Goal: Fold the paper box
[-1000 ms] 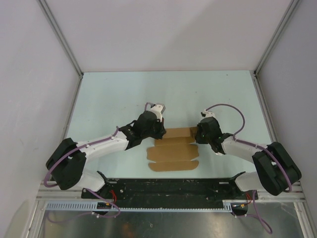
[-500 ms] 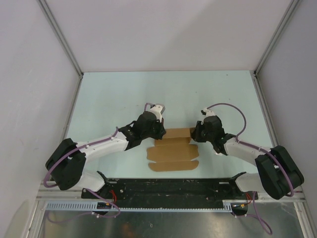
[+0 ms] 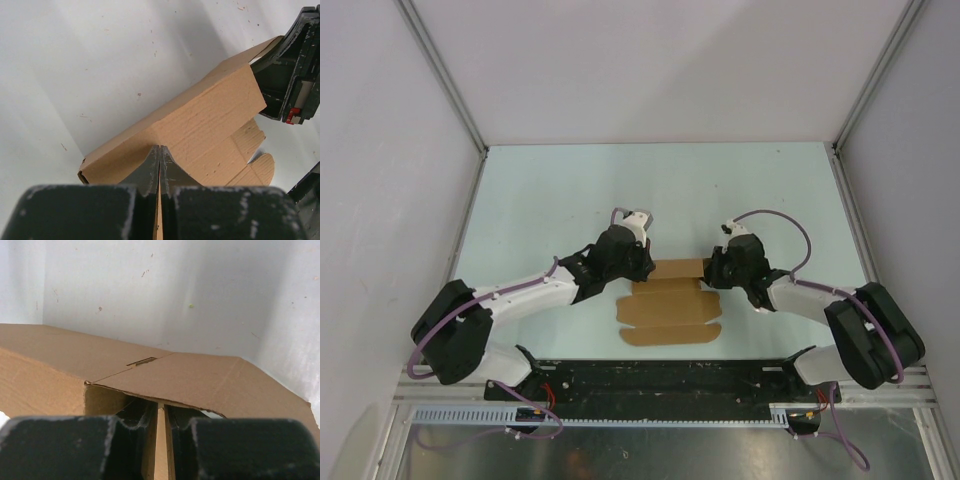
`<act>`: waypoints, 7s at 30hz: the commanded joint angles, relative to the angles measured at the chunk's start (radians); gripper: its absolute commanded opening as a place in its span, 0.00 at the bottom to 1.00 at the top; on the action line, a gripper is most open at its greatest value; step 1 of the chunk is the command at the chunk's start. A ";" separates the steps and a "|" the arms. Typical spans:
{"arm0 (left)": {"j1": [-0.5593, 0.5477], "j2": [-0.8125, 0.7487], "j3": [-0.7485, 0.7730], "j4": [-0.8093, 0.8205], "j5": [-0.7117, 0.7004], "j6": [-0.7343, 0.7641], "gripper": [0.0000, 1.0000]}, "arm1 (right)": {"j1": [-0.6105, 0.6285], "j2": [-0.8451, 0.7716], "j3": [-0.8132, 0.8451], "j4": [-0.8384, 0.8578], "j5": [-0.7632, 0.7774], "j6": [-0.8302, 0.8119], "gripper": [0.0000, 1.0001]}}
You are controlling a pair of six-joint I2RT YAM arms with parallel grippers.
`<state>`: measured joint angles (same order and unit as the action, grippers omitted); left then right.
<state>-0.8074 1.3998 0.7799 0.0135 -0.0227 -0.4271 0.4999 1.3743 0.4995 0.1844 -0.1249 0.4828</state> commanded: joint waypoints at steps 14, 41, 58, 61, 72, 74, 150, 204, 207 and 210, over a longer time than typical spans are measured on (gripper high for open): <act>-0.001 -0.024 -0.021 -0.026 0.003 -0.007 0.00 | 0.025 0.088 -0.004 0.070 -0.016 0.017 0.14; -0.001 -0.036 -0.022 -0.026 0.001 -0.016 0.00 | -0.063 -0.425 0.092 -0.410 0.094 -0.101 0.24; -0.001 -0.062 -0.034 -0.024 0.000 -0.024 0.00 | -0.070 -0.299 0.373 -0.747 0.134 -0.408 0.54; -0.001 -0.062 -0.034 -0.024 0.003 -0.022 0.00 | -0.070 -0.252 0.396 -0.769 0.093 -0.450 0.53; -0.001 -0.056 -0.033 -0.024 0.006 -0.025 0.00 | -0.072 -0.133 0.402 -0.688 0.103 -0.559 0.50; -0.001 -0.056 -0.034 -0.023 0.006 -0.024 0.00 | -0.072 -0.109 0.402 -0.685 0.113 -0.559 0.49; -0.001 -0.194 -0.136 -0.024 0.015 -0.067 0.00 | 0.026 0.104 0.478 -0.422 -0.038 -0.582 0.09; -0.280 -0.269 -0.235 0.195 -0.150 -0.039 0.00 | 0.051 0.111 0.564 -0.562 0.038 -0.578 0.02; -0.311 -0.199 -0.231 0.279 -0.218 -0.036 0.00 | 0.051 0.109 0.564 -0.569 0.031 -0.576 0.01; -0.317 -0.104 -0.212 0.359 -0.259 -0.021 0.00 | 0.049 0.108 0.564 -0.576 0.019 -0.573 0.00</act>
<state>-1.1133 1.2140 0.5529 0.1890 -0.1806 -0.4625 0.5484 1.4807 1.0237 -0.3859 -0.0822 -0.1043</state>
